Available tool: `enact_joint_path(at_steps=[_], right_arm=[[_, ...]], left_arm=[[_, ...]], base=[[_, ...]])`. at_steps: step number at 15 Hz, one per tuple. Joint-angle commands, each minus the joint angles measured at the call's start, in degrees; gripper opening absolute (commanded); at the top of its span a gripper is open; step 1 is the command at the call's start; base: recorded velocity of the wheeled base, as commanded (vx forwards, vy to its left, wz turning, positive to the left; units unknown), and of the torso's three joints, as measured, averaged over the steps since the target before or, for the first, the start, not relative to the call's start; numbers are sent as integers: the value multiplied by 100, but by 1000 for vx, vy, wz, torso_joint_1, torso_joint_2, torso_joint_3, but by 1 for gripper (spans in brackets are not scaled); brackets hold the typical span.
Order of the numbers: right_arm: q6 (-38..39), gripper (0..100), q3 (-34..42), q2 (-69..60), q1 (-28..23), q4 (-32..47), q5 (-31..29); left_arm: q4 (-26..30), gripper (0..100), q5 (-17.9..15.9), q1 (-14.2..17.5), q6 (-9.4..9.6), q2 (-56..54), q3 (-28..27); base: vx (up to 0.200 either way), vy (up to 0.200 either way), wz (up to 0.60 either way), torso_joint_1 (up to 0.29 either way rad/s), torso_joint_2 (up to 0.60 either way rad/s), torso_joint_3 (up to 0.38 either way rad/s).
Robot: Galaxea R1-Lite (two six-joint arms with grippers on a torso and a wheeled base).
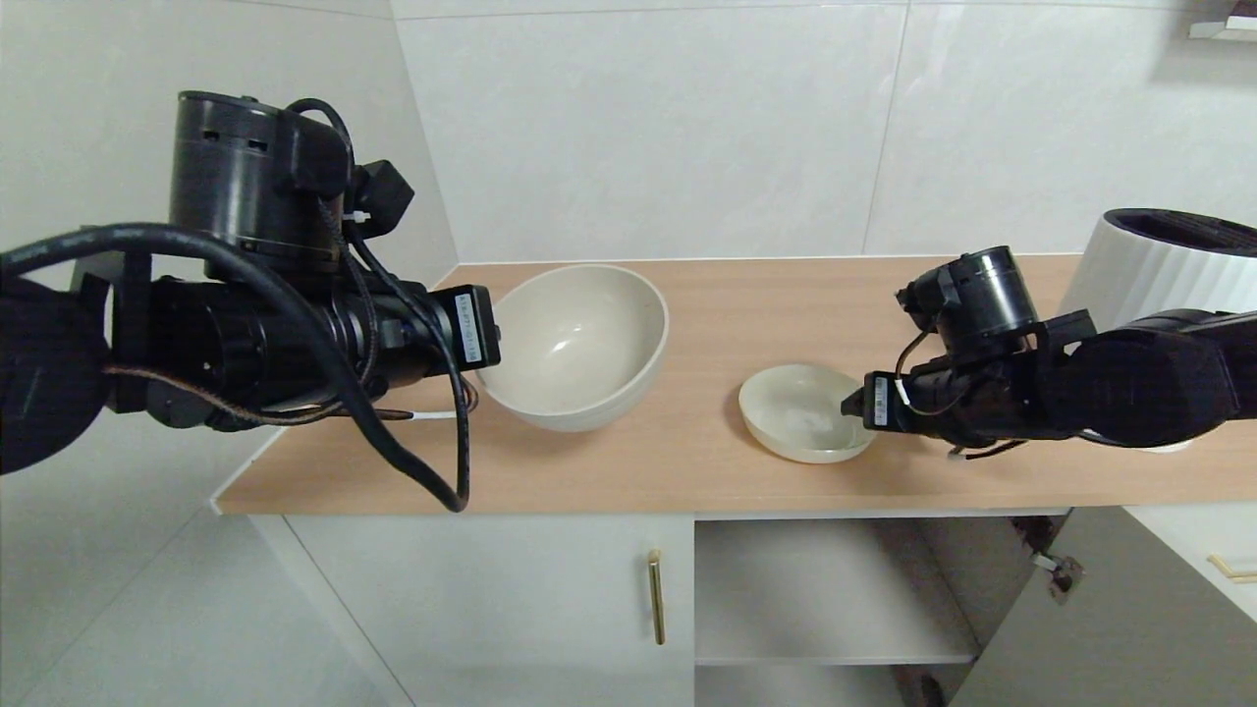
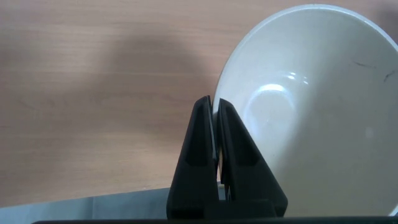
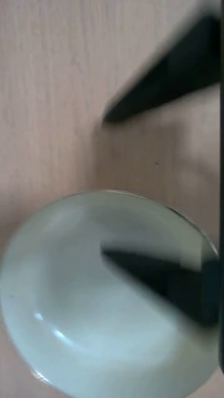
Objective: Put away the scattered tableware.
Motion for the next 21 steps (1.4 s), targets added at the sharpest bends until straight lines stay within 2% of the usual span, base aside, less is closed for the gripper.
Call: enact_joint_path(at_steps=[1,10,15,19,21], right_arm=[[36,0,3,13,-5,-80,10],[19,0,117,-805,92,-45,36],[19,0,548,-1833,294,245,28],[63,0,987,-2545,610,219,-43],[63,0,1216,-2694,610,219,-69]], left_arm=[[0,0,2,2,-1,-18,-2],[-9,0,28,-16,-1,-62,42],[-18,0,46,-183,7,-361,288],[-9,0,46,-201,34,-835,710],[-9,0,55,-324,34,-906,833]], base=[[0,0,0,0,0,0],[0,0,0,0,0,0],[0,0,0,0,0,0],[0,0,0,0,0,0],[0,0,0,0,0,0]])
